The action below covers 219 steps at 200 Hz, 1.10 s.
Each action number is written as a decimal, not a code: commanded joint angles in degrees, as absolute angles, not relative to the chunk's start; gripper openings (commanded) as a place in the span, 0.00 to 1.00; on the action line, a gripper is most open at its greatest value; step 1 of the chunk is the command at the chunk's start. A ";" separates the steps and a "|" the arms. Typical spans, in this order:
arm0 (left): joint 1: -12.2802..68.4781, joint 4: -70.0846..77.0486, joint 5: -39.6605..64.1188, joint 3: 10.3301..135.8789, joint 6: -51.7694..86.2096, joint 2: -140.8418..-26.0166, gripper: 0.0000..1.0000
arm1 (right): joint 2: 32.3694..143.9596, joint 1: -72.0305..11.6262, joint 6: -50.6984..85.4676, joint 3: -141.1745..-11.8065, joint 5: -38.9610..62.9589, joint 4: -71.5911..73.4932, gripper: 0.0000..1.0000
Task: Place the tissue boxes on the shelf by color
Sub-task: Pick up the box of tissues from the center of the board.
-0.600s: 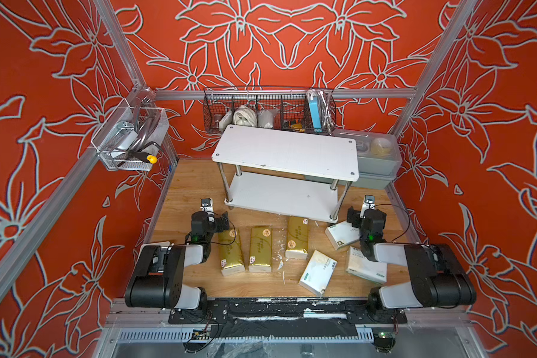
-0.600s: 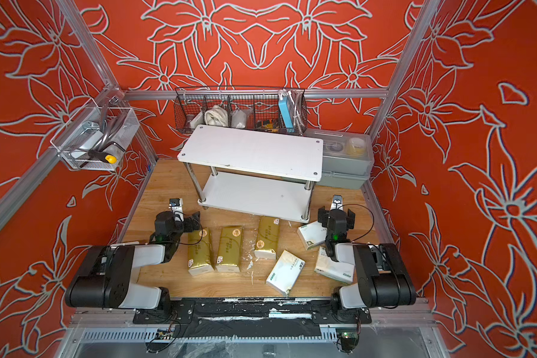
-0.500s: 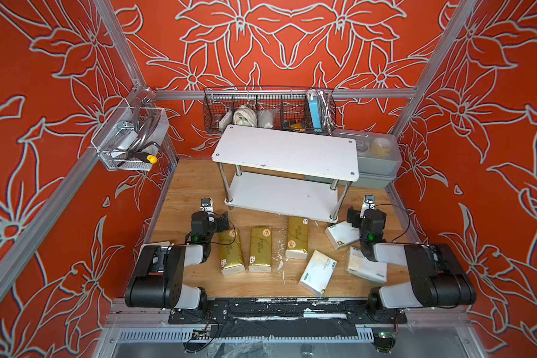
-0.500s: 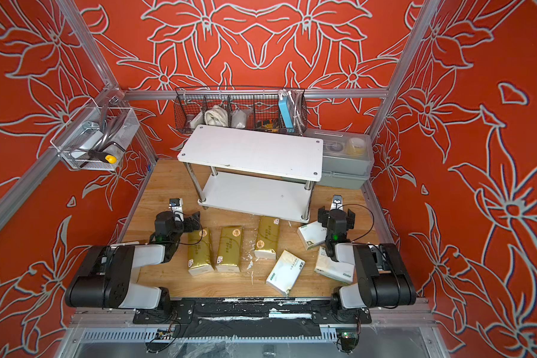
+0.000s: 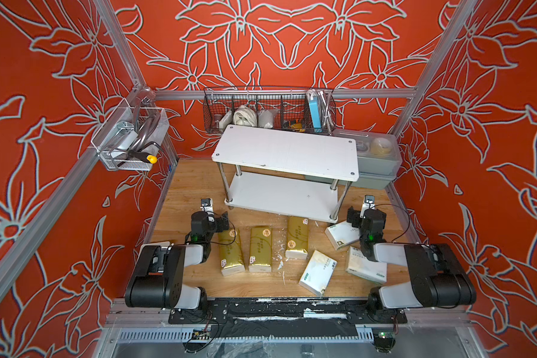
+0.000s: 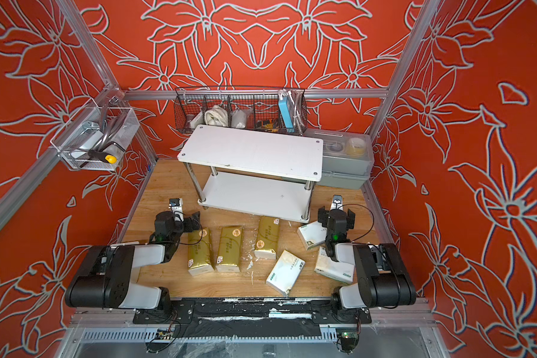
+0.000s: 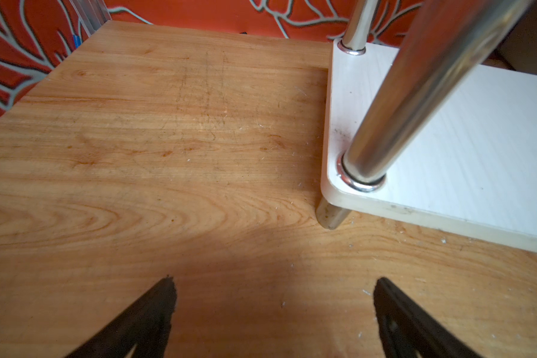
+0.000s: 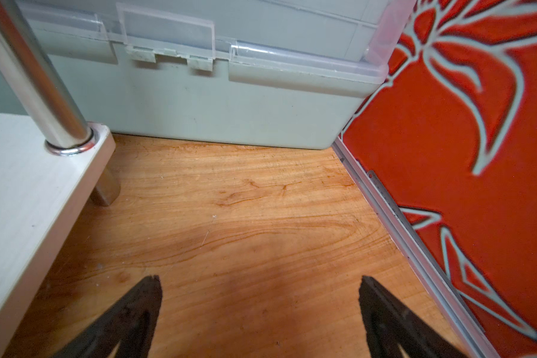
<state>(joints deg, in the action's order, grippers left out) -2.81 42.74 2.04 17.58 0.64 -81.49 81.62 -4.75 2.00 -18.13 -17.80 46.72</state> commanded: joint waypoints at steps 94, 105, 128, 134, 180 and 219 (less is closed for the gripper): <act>-2.22 7.66 -3.51 39.64 5.53 -73.58 0.98 | 59.08 -4.41 7.06 -32.37 -24.32 14.89 0.99; -2.20 1.73 -4.42 42.78 7.59 -71.98 0.98 | 57.38 -4.48 11.11 -35.92 -25.02 7.06 0.99; -2.14 -9.55 -4.70 46.05 12.91 -65.68 0.98 | 51.54 -4.40 37.45 -38.37 -32.74 -9.40 0.99; -2.11 -12.53 -4.50 46.45 14.50 -63.71 0.98 | 49.24 -4.12 43.05 -37.78 -31.97 -12.23 0.99; 4.83 -37.43 -5.33 49.29 22.09 -50.65 0.98 | 36.07 -4.04 45.36 -36.58 -10.21 -22.38 0.99; 10.07 -50.03 -4.13 47.59 28.78 -43.17 0.98 | 37.12 -8.29 40.55 -42.78 3.29 -40.31 0.96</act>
